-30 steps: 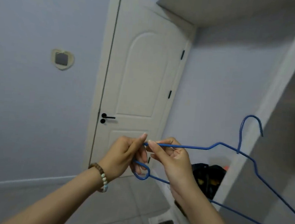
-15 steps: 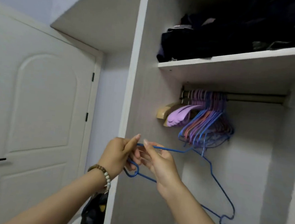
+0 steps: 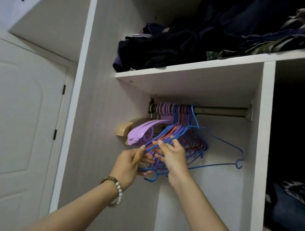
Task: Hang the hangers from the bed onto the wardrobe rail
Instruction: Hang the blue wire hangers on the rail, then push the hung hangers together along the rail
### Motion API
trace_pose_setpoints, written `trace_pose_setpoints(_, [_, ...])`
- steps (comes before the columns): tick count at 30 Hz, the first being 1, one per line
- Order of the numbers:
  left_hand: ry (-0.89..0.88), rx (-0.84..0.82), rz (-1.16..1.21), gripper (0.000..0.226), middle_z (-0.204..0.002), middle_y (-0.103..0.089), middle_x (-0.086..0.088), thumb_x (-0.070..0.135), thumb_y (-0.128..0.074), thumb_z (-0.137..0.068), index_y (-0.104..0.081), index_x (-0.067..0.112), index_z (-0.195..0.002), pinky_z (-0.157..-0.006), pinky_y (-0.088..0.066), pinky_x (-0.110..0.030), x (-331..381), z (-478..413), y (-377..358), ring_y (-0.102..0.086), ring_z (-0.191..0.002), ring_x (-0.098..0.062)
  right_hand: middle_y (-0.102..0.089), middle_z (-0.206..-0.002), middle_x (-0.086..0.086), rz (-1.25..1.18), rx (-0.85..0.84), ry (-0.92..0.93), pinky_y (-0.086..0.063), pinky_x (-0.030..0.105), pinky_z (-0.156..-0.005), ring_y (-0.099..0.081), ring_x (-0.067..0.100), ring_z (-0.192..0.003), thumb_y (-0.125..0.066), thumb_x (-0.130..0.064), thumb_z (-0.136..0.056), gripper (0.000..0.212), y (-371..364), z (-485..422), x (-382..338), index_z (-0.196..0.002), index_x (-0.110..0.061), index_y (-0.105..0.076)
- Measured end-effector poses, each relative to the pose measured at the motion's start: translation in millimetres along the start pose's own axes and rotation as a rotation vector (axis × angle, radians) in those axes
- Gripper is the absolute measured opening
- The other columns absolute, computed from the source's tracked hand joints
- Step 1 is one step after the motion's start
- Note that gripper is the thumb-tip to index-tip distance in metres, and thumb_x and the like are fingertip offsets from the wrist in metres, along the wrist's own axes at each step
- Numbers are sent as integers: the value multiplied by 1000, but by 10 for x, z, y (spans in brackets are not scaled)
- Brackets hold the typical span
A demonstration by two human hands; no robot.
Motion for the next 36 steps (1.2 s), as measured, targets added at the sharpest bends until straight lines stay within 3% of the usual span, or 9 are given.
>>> trace_pose_setpoints(3, [1,-73,13,34,-85,-67,-8,23,-35,-99,-61,1,-95,-53,-54,-18,-41,-166,-197,-67,-55,-9,-63,-78,2,13,3,-4,-46,14,-43,-57,1,-44,-46,-5,-95,19,137,-215,-40,-113,-7,-40])
trace_pose_setpoints(8, [-8,-125,-8,33,-95,-69,-4,23,-32,-100,-62,16,-88,-67,-59,-24,-37,-432,-435,-69,-73,-15,-63,-78,1,36,59,-21,-48,15,-45,-59,7,-54,-44,-7,-96,50,319,-571,-40,-143,-3,-25])
trace_pose_setpoints(13, [53,-120,18,32,-100,-64,-12,18,-31,-100,-59,2,-100,-65,-58,-23,-2,-645,-606,-65,-76,-16,-60,-80,3,22,79,-88,-48,17,-39,-62,6,-44,-43,-6,-97,25,447,-866,-84,-121,-12,-41])
trace_pose_setpoints(18, [109,-105,-24,34,-100,-60,-16,15,-33,-100,-55,-7,-111,-53,-56,-18,2,-769,-668,-62,-83,-22,-49,-133,20,34,92,-192,-51,20,-43,-58,16,-64,-45,-5,-96,60,502,-984,-78,-149,-10,-16])
trace_pose_setpoints(22, [97,-101,-201,30,-98,-62,-10,14,-37,-98,-59,-3,-109,-60,-54,-20,-91,-780,-608,-59,-94,-19,-57,-118,19,56,99,-217,-51,16,-45,-58,14,-66,-51,-3,-93,56,551,-941,37,-144,-3,-26])
trace_pose_setpoints(25, [96,-100,-292,30,-105,-66,-11,18,-40,-97,-61,1,-110,-59,-52,-14,-148,-730,-520,-62,-78,-12,-59,-114,14,103,124,-182,-55,23,-68,-62,16,-79,-61,-8,-88,72,579,-904,136,-147,-6,-20])
trace_pose_setpoints(28, [104,-105,-326,32,-102,-65,-12,26,-42,-97,-62,3,-109,-68,-55,-26,-124,-651,-396,-63,-71,-15,-43,-141,11,277,188,-104,-42,39,-103,-49,24,-124,-69,-24,-82,82,550,-814,187,-148,-13,-20])
trace_pose_setpoints(31, [129,-109,-269,37,-100,-63,-9,29,-39,-98,-59,2,-113,-62,-53,-23,-32,-530,-217,-61,-68,-15,-16,-154,8,419,237,-21,-30,42,-113,-26,27,-140,-67,-34,-83,82,399,-628,136,-148,-18,-20])
trace_pose_setpoints(36, [78,-45,-260,33,-99,-64,-7,31,-37,-98,-60,9,-106,-57,-45,-20,187,-261,354,-60,-64,-12,-12,-154,8,487,229,166,-18,30,-115,-19,20,-143,-63,-26,-86,73,-99,-307,-13,-147,-12,-24])
Point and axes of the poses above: each hand's wrist, its own z-axis away from the middle knuckle, its own y-axis out of the back of the hand, x = y × z, the point moved 1 cm from there along -z, towards the middle knuckle
